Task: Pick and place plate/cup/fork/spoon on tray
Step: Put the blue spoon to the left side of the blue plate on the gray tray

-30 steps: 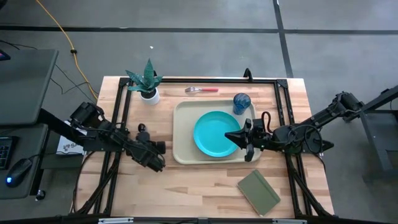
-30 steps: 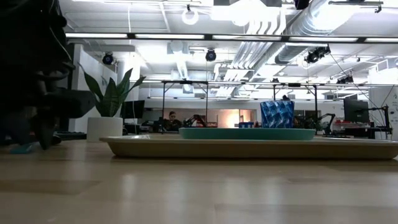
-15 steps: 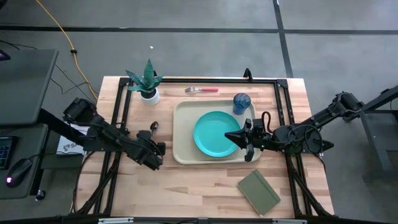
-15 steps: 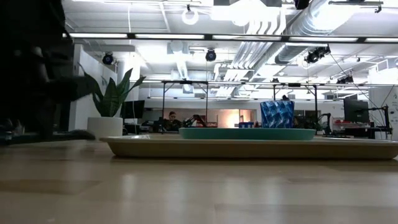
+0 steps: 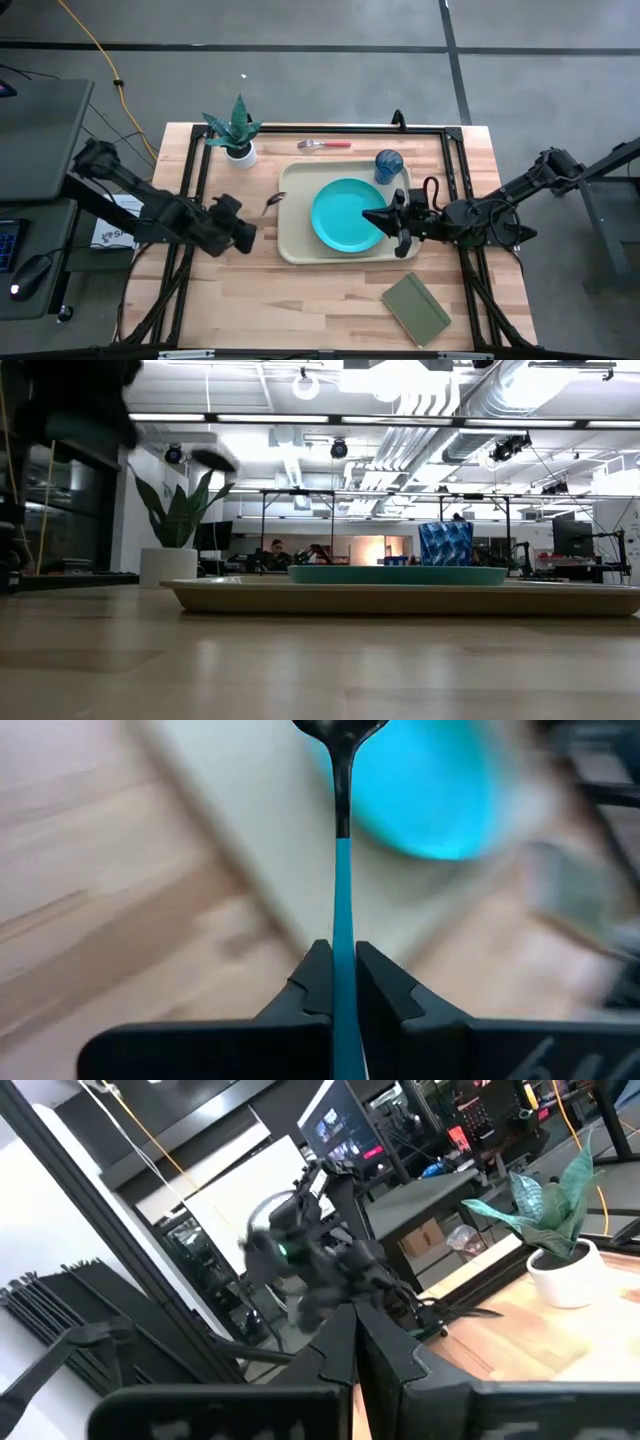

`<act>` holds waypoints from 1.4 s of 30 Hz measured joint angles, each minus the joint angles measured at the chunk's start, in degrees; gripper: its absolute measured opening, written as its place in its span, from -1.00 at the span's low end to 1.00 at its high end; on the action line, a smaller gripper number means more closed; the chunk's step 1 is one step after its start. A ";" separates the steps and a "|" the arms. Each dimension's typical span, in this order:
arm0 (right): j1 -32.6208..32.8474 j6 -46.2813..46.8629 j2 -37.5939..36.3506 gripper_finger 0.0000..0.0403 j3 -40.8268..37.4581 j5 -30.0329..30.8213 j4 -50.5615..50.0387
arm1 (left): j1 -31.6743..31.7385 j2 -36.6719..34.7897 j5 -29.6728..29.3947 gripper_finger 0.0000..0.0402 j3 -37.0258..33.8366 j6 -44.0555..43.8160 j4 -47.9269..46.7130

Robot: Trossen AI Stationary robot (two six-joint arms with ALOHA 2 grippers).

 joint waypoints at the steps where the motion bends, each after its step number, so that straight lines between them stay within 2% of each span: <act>1: -0.23 0.00 0.00 -1.00 0.00 0.00 0.00 | 0.02 -1.18 0.81 -1.00 0.38 3.18 3.13; 5: -1.41 0.31 0.18 -1.00 0.00 -0.03 0.40 | 0.78 -4.13 6.14 -1.00 0.64 12.52 17.58; 10: -2.80 -0.06 2.56 -0.97 0.10 -0.62 8.36 | 2.43 -4.84 18.60 -1.00 0.70 19.44 40.74; 13: -3.63 -0.39 5.28 -0.84 3.09 -1.79 8.02 | 4.19 -3.23 26.15 -1.00 0.83 19.68 52.59; 16: -4.26 -3.14 9.00 -0.59 8.83 -3.53 5.49 | 6.33 -1.69 30.03 -1.00 0.76 16.58 57.87; 22: -4.23 -13.41 15.36 -0.03 22.47 -3.02 -6.10 | 8.75 0.56 31.44 -1.00 0.70 12.40 58.23; 26: -4.23 -15.78 17.64 0.18 30.60 -4.39 -18.99 | 8.83 0.53 31.43 -1.00 0.67 11.72 58.70; 31: -4.35 -16.90 19.72 0.21 37.25 -5.12 -31.70 | 8.67 0.42 31.59 -1.00 0.67 11.28 59.51; 37: -5.02 -17.99 20.72 0.19 39.02 -6.06 -33.58 | 8.63 0.42 32.75 -1.00 0.67 11.10 59.45; 42: -5.07 -17.94 20.76 -0.03 39.01 -9.17 -33.55 | 8.63 0.42 32.75 -1.00 0.67 11.21 59.38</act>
